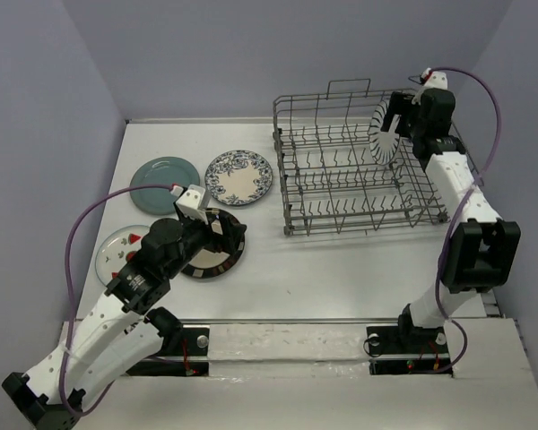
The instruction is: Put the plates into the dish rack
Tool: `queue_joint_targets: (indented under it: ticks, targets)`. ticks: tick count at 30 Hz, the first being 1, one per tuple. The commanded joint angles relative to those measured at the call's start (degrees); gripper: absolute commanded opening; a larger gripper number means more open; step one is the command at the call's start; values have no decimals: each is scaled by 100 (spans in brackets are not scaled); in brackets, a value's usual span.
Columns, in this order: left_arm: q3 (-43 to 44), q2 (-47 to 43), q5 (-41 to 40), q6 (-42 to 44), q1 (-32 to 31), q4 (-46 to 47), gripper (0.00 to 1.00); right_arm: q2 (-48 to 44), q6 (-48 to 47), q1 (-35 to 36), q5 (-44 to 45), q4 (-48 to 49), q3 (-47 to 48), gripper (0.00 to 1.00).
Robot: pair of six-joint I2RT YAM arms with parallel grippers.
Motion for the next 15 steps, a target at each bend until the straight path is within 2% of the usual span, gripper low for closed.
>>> queue_joint_targets:
  ticks: [1, 3, 7, 10, 14, 15]
  targets:
    - [105, 151, -357, -51, 77, 172, 99, -992, 962, 187, -473, 472, -622, 95]
    - [140, 257, -550, -166, 182, 146, 99, -1605, 1304, 328, -832, 595, -1018, 95]
    - [298, 607, -806, -535, 568, 75, 99, -2705, 1929, 862, -1369, 1304, -2483, 93]
    - [482, 1046, -316, -746, 1182, 119, 99, -3470, 2299, 1293, -1553, 1719, -3398, 89]
    - [649, 1899, 756, -975, 1904, 514, 99, -4051, 2686, 1506, -2071, 2133, -4280, 68]
    - [737, 2092, 975, -1053, 1993, 671, 99, -4191, 2721, 1567, -2316, 2212, -4420, 47]
